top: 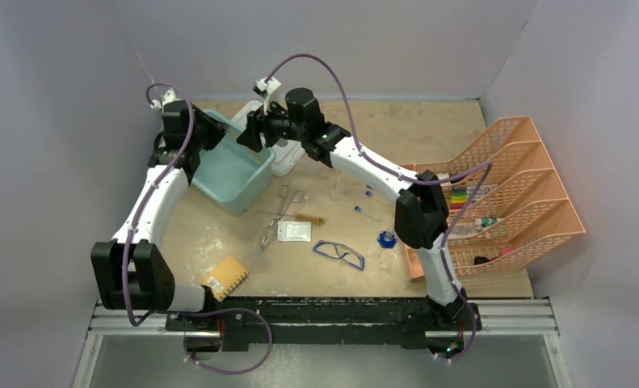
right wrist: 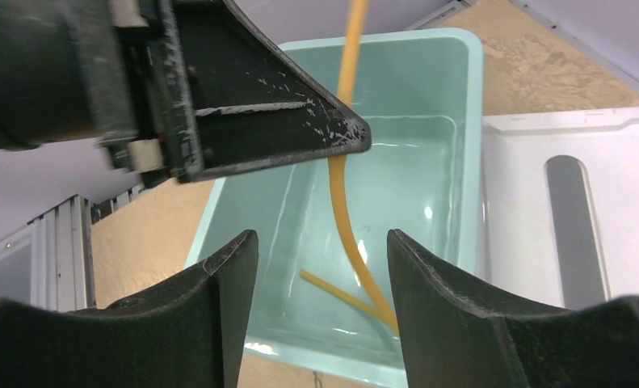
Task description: Organize the chemistry lab equipment
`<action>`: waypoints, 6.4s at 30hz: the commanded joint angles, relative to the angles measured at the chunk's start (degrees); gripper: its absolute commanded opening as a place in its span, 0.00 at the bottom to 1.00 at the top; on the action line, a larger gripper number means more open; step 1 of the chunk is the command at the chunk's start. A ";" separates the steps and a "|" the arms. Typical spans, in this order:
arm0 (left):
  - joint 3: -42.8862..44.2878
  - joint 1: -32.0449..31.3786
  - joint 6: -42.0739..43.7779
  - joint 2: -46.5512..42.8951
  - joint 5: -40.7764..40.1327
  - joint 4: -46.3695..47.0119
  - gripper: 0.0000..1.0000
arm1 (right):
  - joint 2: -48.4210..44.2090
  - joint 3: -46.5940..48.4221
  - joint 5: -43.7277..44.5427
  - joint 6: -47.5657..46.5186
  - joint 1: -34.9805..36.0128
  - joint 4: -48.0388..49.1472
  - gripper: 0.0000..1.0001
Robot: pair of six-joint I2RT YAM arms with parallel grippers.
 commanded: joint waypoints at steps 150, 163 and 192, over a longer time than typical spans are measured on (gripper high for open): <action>-16.45 -25.79 -13.30 -4.41 10.91 19.75 0.00 | -43.69 -50.84 9.02 23.48 -5.44 -8.60 0.48; -1.15 -20.25 -2.87 -3.46 16.98 7.27 0.00 | -50.64 -42.82 12.57 19.51 -8.21 -12.62 0.85; 7.11 16.82 17.48 15.35 20.66 -7.78 0.00 | -44.01 -33.84 17.60 10.07 -12.57 -13.08 0.84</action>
